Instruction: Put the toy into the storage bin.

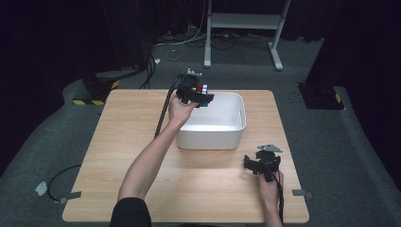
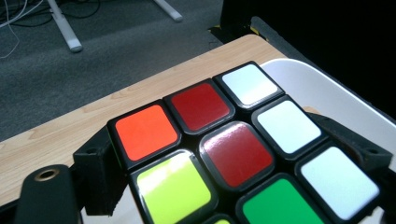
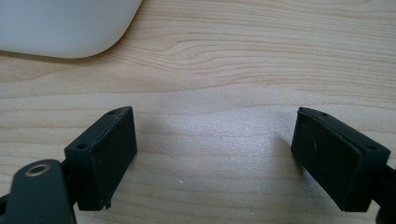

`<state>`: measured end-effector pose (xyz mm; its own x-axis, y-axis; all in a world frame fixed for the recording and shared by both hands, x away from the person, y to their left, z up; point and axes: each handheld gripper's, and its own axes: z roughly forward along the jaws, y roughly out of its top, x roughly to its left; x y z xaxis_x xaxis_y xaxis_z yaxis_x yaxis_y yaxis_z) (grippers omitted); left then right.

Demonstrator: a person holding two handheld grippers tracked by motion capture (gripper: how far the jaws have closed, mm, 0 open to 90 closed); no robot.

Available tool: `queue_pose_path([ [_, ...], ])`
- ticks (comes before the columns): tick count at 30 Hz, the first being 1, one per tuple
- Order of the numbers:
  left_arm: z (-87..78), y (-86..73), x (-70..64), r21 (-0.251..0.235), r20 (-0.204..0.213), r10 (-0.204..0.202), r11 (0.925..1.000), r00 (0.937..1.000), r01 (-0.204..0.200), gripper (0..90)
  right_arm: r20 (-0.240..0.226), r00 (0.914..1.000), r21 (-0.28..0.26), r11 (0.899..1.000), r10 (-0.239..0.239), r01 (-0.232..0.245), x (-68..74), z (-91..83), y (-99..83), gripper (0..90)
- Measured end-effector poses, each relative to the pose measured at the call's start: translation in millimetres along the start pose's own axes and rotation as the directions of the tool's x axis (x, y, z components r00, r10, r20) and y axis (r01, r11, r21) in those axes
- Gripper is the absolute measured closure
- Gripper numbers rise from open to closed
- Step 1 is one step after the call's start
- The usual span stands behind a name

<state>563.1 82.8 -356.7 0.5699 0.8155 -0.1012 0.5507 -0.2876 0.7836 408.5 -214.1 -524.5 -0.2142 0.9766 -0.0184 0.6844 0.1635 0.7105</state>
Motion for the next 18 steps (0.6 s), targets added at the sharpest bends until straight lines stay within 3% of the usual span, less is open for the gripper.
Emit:
queue_pose_path([
  [18,15.1,-4.4,-2.8,0.056,-0.006,0.006,0.9984,1.0,-0.006,15.5,-0.002,1.0,0.001,1.0,0.0,0.0,0.0,0.0,0.0,14.0],
])
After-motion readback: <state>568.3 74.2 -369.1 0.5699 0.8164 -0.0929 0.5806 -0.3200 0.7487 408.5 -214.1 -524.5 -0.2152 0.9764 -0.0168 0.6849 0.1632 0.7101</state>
